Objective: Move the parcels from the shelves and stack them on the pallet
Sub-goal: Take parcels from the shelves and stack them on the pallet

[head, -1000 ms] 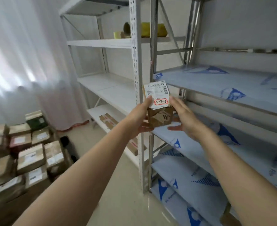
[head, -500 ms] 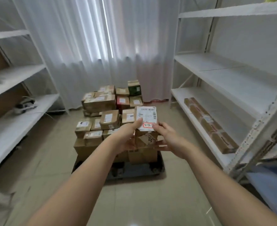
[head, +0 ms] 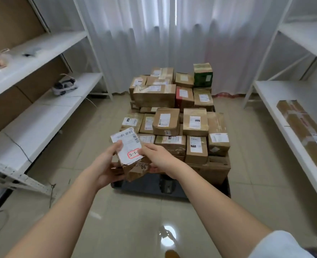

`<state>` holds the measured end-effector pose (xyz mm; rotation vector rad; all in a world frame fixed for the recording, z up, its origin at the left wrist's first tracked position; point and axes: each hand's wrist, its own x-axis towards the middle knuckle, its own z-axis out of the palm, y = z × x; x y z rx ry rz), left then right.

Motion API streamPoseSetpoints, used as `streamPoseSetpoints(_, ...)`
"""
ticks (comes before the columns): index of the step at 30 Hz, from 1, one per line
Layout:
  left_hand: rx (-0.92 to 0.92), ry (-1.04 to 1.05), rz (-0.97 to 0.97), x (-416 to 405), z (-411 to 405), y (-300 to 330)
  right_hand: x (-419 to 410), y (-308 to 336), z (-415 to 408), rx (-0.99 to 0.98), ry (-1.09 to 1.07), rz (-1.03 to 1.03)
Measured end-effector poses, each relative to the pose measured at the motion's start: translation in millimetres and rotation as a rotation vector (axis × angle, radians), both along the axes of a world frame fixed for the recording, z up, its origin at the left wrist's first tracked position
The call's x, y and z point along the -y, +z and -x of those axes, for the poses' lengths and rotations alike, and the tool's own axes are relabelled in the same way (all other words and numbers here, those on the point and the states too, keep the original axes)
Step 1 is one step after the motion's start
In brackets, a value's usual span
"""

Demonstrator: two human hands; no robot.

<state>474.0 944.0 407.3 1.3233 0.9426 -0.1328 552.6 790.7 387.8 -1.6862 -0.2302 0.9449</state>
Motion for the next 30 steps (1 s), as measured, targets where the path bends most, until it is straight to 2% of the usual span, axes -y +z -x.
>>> streamPoseSetpoints(6, -0.048, 0.206, 0.020, -108.4, -33.5, -25.0, -105.9, -13.6, -45.8, -0.058, 0.257, 0.011)
streamPoseSetpoints(12, -0.088, 0.236, 0.029, -200.8, -58.6, -56.3, -196.8, -45.1, -73.1, -0.135, 0.324, 0.086)
streamPoseSetpoints(16, -0.093, 0.247, 0.030, -256.4, -84.3, -80.8, -238.3, -68.3, -90.7, -0.220, 0.237, 0.186)
streamPoseSetpoints(22, -0.158, 0.177, 0.016, -334.9, -117.9, -108.2, -308.3, -100.6, -100.1, -0.421, 0.098, 0.124)
streamPoseSetpoints(26, -0.174, 0.106, 0.054, -357.4, -148.3, -132.4, -335.6, -120.6, -108.4, -0.426, -0.071, 0.101)
streamPoseSetpoints(30, -0.213, 0.115, 0.107, -354.9, -184.3, -167.4, -340.1, -150.0, -130.1, -0.416, -0.162, 0.190)
